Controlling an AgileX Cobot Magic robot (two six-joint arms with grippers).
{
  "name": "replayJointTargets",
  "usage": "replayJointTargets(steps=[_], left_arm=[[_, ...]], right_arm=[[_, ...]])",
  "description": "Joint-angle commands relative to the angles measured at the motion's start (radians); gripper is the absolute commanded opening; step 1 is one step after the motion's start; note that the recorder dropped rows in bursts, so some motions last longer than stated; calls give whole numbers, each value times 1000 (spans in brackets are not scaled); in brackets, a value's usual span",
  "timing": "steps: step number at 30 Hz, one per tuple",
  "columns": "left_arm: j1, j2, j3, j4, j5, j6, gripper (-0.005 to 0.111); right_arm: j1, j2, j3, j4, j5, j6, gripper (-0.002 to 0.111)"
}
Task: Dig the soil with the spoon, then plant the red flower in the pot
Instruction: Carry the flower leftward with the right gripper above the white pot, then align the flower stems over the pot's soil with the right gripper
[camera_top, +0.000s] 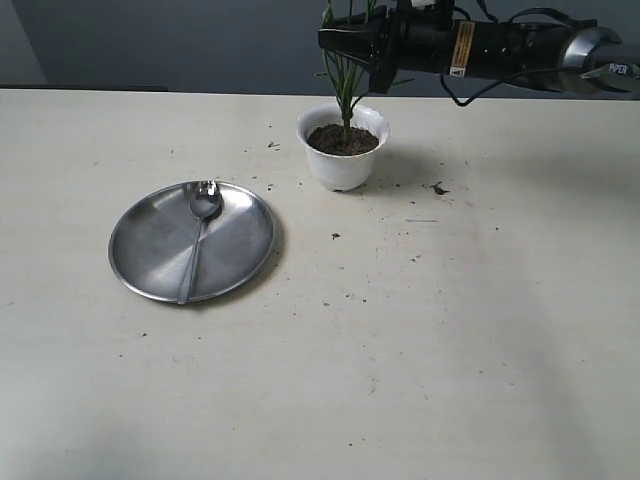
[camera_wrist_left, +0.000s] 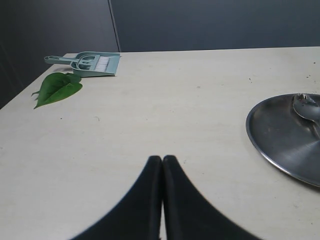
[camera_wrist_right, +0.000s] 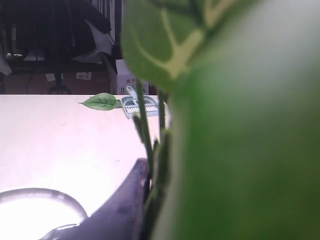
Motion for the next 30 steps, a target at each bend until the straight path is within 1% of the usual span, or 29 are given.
replayJointTargets(steps=[1, 21, 25, 30], left_arm=[[0, -6, 5, 0, -7, -1, 0], [0, -6, 5, 0, -7, -1, 0], [0, -6, 5, 0, -7, -1, 0], [0, -6, 5, 0, -7, -1, 0]], right_arm=[[-2, 1, -4, 16, 0, -19, -1], [-2, 83, -4, 38, -20, 10, -1], [-2, 100, -4, 24, -20, 15, -1], [-2, 100, -4, -41, -13, 26, -1]])
